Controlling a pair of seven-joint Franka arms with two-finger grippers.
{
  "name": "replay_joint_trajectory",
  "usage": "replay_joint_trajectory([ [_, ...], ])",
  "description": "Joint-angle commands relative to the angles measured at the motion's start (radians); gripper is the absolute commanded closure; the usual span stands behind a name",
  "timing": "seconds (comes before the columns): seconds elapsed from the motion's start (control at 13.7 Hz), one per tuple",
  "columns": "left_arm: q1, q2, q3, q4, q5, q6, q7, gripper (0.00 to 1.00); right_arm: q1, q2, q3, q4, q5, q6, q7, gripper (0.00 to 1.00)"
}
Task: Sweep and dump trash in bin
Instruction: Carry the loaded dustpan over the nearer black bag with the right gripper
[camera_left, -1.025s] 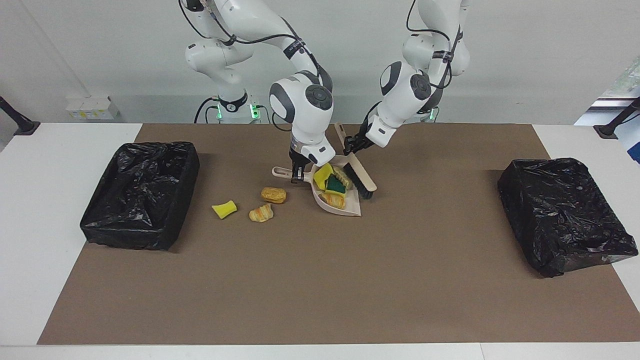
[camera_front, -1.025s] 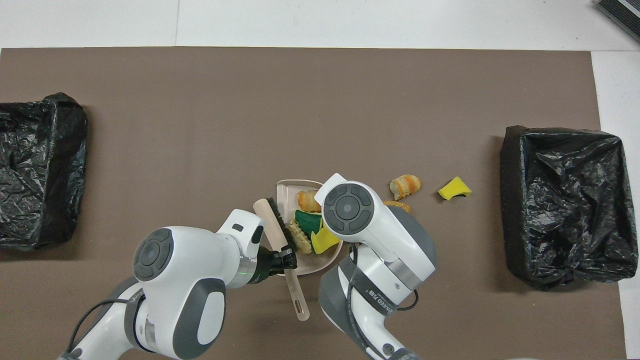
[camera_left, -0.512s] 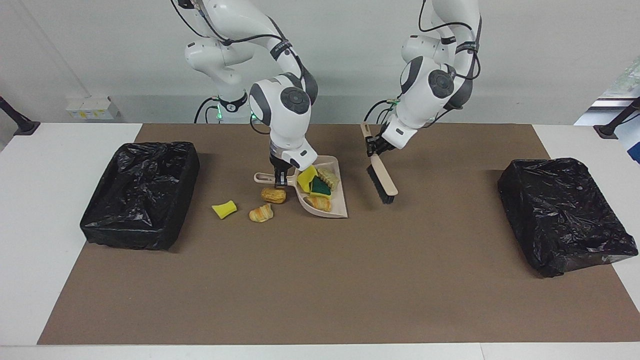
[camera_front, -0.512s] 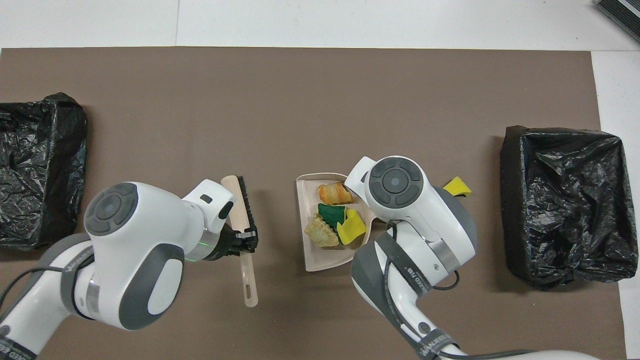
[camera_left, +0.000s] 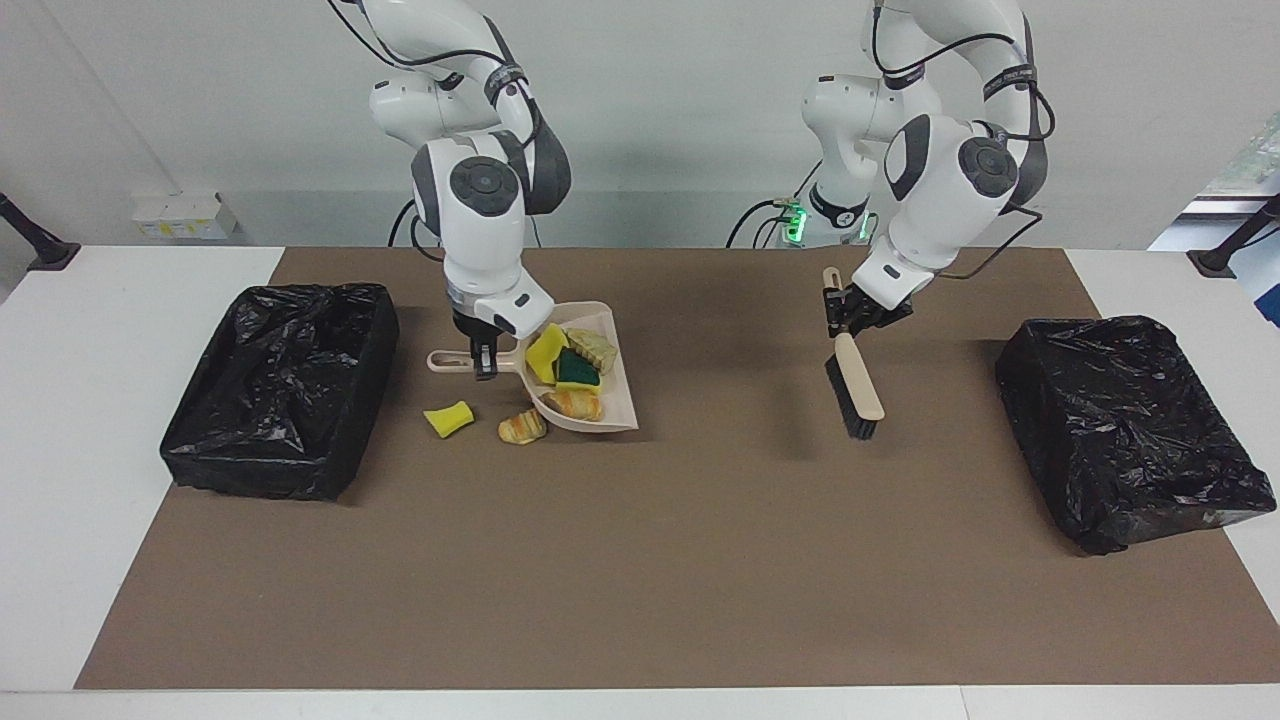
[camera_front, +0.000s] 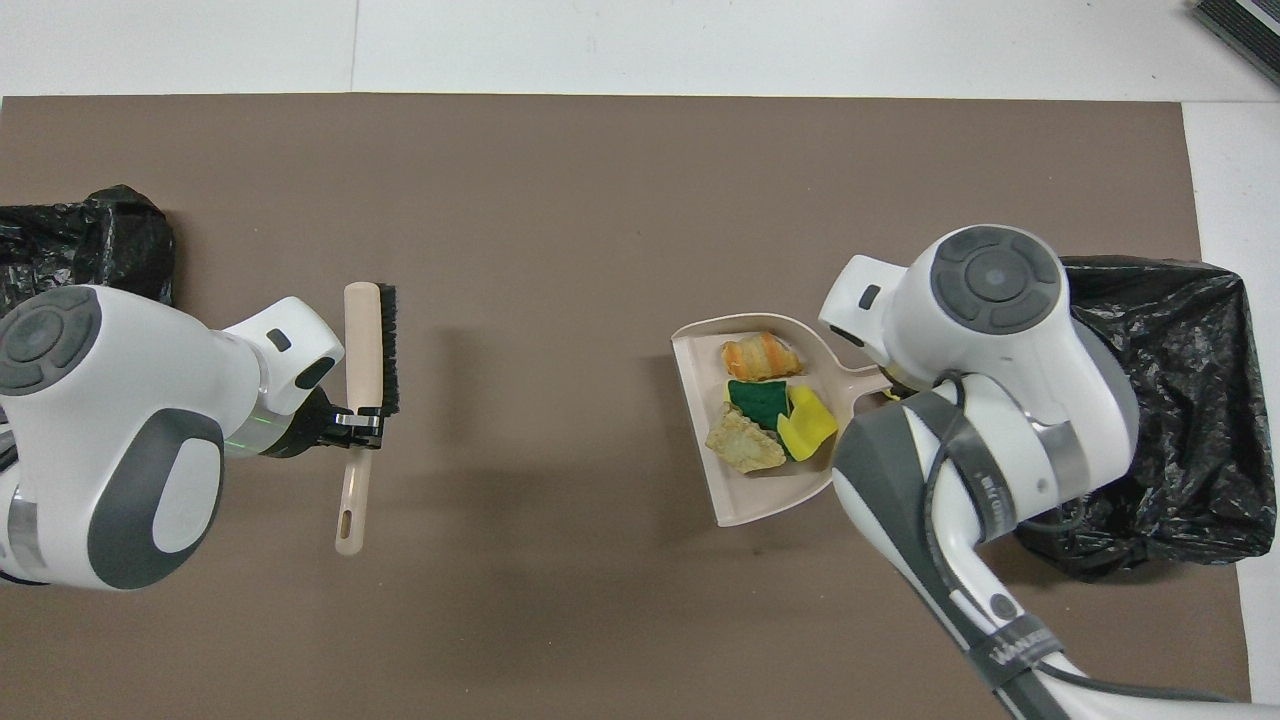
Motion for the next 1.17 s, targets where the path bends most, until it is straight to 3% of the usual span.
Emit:
replay_joint_trajectory([
  [0.0, -0.014, 0.013, -0.014, 0.026, 0.012, -0.067, -0.012, 1.0, -0.094, -0.003, 0.012, 0.082, 0.004, -0.076, -0.093, 1.0],
  [0.44, -0.259, 0.018, -0.022, 0.007, -0.088, -0.06, -0.259, 1.0, -0.288, -0.003, 0.003, 0.18, 0.004, -0.129, -0.277, 1.0],
  [0.81, -0.47, 0.084, -0.022, -0.05, -0.203, 0.131, -0.392, 1.0, -0.485, -0.005, -0.003, 0.194, -0.016, -0.109, -0.477, 1.0],
  [1.1, -0.524, 0.119, -0.024, -0.056, -0.22, 0.164, -0.414, 1.0, -0.591, -0.008, -0.009, 0.194, -0.105, -0.074, -0.538, 1.0],
])
